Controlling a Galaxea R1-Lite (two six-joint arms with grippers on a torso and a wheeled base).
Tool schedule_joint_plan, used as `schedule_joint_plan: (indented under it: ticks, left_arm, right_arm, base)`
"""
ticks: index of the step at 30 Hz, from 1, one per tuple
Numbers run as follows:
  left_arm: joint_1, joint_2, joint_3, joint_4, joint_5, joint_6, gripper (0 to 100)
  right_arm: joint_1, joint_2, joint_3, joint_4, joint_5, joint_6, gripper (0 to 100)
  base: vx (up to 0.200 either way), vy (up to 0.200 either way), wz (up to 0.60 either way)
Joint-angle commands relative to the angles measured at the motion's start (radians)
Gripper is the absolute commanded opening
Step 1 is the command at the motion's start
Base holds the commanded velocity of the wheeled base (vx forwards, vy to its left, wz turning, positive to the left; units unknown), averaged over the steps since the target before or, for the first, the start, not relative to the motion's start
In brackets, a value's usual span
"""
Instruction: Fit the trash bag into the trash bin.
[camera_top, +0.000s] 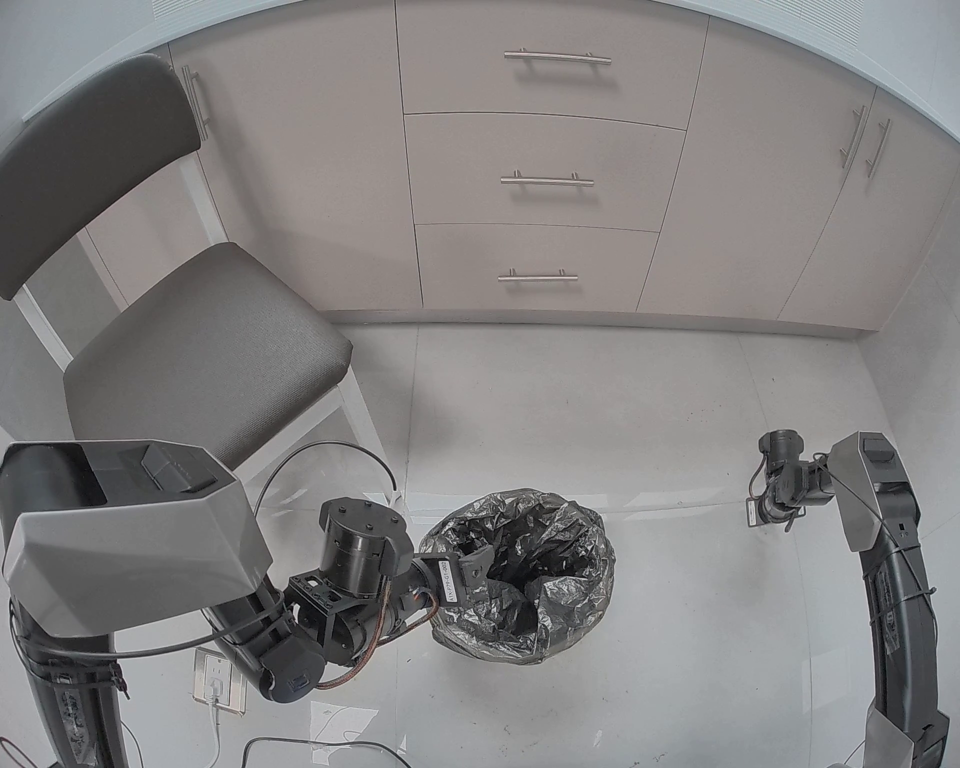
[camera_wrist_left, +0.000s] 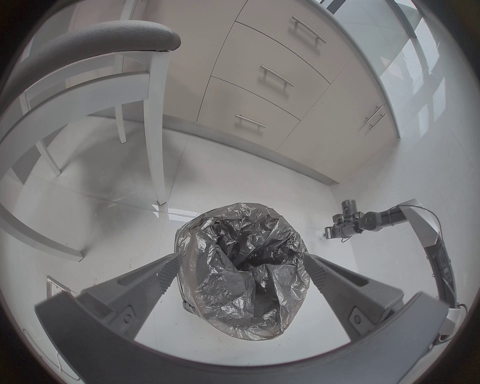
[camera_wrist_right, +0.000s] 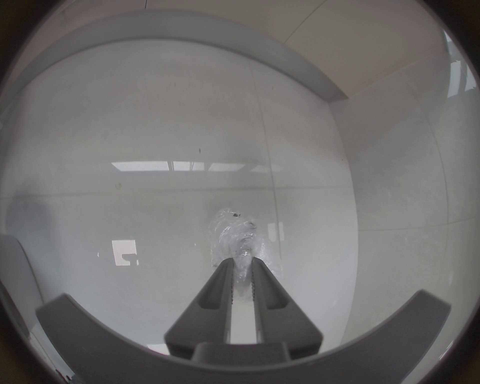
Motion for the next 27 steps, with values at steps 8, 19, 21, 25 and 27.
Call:
schedule_joint_plan:
  ticks: [8, 19, 21, 25, 27]
  left_arm:
    - [0.002, 0.0, 0.01, -0.021, 0.001, 0.003, 100]
    - [0.0, -0.006, 0.018, -0.031, -0.001, 0.003, 100]
    - [0.002, -0.006, 0.019, -0.032, -0.001, 0.003, 100]
    - [0.0, -0.006, 0.022, -0.034, -0.001, 0.003, 100]
    - [-0.001, -0.006, 0.021, -0.034, -0.001, 0.003, 100]
  right_arm:
    - [0.116, -0.278, 0.0, 0.104, -0.005, 0.001, 0]
    - [0.367, -0.551, 0.0, 0.289, -0.009, 0.008, 0]
    - [0.429, -0.595, 0.0, 0.338, -0.009, 0.013, 0]
    - [0.518, -0.647, 0.0, 0.38, -0.02, 0.012, 0]
    - [0.573, -0.675, 0.0, 0.415, -0.028, 0.01, 0]
  base:
    - [0.0, 0.0, 0.0]
    - [0.0, 0.0, 0.0]
    - [0.0, 0.0, 0.0]
    - [0.0, 0.0, 0.0]
    - [0.0, 0.0, 0.0]
